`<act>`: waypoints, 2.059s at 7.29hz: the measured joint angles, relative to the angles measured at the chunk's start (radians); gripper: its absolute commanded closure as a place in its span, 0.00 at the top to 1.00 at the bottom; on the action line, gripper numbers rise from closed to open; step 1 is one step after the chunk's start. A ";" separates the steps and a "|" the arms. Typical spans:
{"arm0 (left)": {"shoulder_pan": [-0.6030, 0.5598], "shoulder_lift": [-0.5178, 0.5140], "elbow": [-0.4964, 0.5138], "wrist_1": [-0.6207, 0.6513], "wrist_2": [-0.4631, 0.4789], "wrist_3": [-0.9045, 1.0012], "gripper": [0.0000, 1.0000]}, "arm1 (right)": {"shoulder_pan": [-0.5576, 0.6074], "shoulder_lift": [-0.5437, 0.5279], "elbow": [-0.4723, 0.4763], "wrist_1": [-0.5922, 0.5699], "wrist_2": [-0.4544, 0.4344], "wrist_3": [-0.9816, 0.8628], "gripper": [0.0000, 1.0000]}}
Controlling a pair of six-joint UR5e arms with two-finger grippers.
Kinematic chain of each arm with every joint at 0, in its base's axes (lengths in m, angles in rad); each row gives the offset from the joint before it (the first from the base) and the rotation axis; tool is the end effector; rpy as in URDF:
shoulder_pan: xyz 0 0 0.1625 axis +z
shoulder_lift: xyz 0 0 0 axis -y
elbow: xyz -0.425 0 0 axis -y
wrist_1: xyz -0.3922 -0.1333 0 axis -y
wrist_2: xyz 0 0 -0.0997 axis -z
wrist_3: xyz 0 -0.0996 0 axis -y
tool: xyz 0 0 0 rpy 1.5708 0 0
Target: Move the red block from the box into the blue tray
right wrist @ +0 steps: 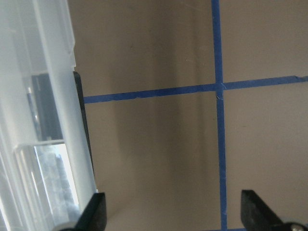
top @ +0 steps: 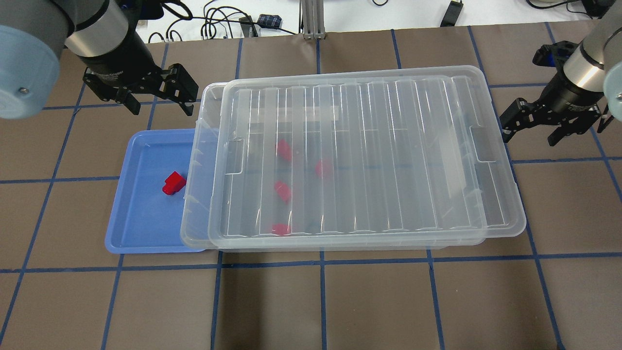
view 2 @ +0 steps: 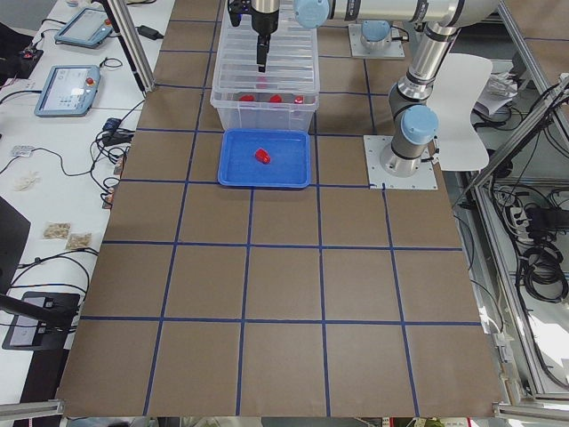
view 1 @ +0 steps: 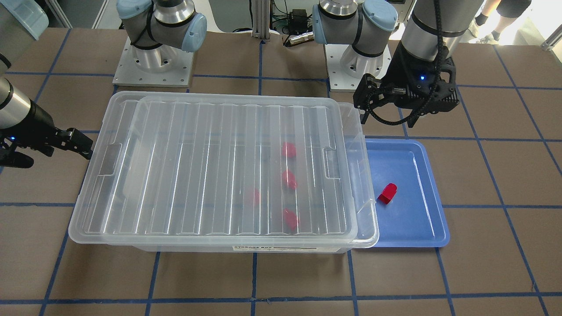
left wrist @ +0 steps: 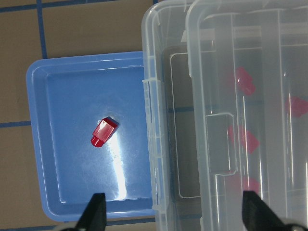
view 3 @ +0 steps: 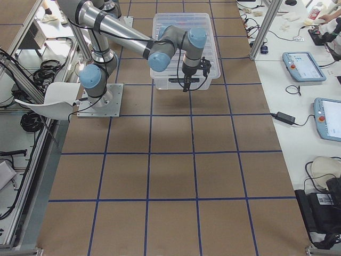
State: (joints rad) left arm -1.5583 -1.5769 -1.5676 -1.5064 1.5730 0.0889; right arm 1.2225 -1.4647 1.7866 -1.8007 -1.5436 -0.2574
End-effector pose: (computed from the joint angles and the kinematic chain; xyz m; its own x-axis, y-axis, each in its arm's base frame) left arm -0.1268 -0.5020 0.4931 -0.9971 0.0760 -0.0076 0.0764 0.9952 -0.0610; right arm -0.0453 -0.5232 0.3527 -0.9943 0.0939 -0.0496 0.0897 0.9926 0.0819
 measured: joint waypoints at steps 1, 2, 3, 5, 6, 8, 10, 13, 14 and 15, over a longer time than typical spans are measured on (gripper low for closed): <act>0.001 0.000 0.000 0.000 0.000 0.000 1.00 | 0.011 0.000 -0.002 -0.002 -0.003 0.007 1.00; 0.003 0.000 0.001 0.001 -0.001 0.000 1.00 | 0.017 0.000 -0.003 -0.003 -0.005 0.010 1.00; 0.004 0.000 0.001 0.001 -0.001 0.000 1.00 | 0.020 0.001 -0.002 -0.005 -0.002 0.012 1.00; 0.004 0.000 0.001 0.001 -0.001 0.000 1.00 | 0.023 0.003 -0.001 -0.007 0.001 0.015 1.00; 0.004 0.000 0.001 0.002 -0.001 0.000 1.00 | 0.027 0.003 0.000 -0.005 0.005 0.018 1.00; 0.004 0.000 0.001 0.002 -0.001 0.000 1.00 | 0.046 0.003 0.000 0.000 0.039 0.021 1.00; 0.004 0.000 0.001 0.002 -0.001 0.000 1.00 | 0.054 0.002 0.004 0.002 0.080 0.022 1.00; 0.004 -0.001 0.000 0.001 -0.001 0.000 1.00 | 0.061 0.000 0.021 0.003 0.152 0.048 1.00; 0.004 -0.001 0.000 0.001 0.000 0.000 1.00 | 0.071 0.000 0.024 0.003 0.172 0.078 1.00; 0.004 0.000 0.000 0.001 0.000 0.000 1.00 | 0.087 0.000 0.024 0.001 0.184 0.111 1.00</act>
State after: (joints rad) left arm -1.5539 -1.5774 -1.5677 -1.5050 1.5730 0.0890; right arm 1.3093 -1.4649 1.8106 -1.7996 -1.3593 -0.1459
